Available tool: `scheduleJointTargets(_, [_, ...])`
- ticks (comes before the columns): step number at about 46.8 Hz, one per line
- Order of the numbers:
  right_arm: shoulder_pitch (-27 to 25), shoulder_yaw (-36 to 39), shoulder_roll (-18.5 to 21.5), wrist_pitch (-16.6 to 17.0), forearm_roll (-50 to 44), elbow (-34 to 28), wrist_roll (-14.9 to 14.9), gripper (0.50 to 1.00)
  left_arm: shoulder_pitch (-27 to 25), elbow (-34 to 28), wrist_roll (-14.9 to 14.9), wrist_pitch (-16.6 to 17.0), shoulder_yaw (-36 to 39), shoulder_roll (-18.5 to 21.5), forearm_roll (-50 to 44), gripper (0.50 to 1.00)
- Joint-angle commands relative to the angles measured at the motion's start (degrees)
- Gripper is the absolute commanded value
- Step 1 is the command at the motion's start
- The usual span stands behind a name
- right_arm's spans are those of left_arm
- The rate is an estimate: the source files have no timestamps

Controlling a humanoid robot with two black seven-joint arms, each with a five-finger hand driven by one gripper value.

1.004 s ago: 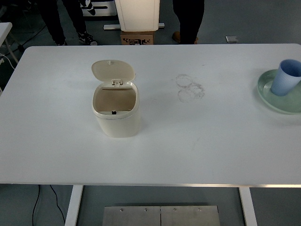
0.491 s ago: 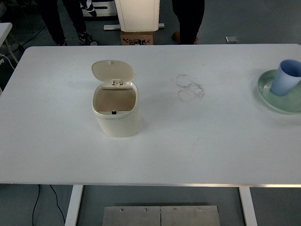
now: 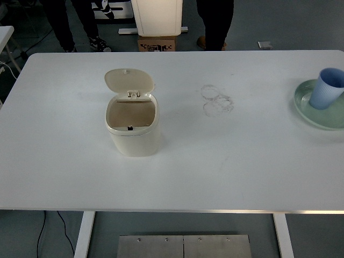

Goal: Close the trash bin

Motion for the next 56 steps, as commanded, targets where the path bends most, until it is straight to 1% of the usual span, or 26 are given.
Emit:
scheduleJointTargets(1, [0.02, 0.00, 0.00, 0.00, 0.00, 0.00, 0.06, 0.991, 0.00, 0.00, 0.00, -0.07, 0.05, 0.00, -0.01, 1.000])
scheduleJointTargets(14, [0.02, 0.00, 0.00, 0.00, 0.00, 0.00, -0.02, 0.991, -0.27, -0.09, -0.09, -0.07, -0.21, 0.00, -0.36, 1.000])
scheduleJointTargets(23, [0.02, 0.00, 0.00, 0.00, 0.00, 0.00, -0.02, 0.991, -0.18, -0.09, -0.09, -0.07, -0.30, 0.00, -6.60, 1.000])
scheduleJointTargets(56, [0.02, 0.00, 0.00, 0.00, 0.00, 0.00, 0.06, 0.991, 0.52, 0.00, 0.79, -0.07, 0.31, -0.70, -4.85, 1.000])
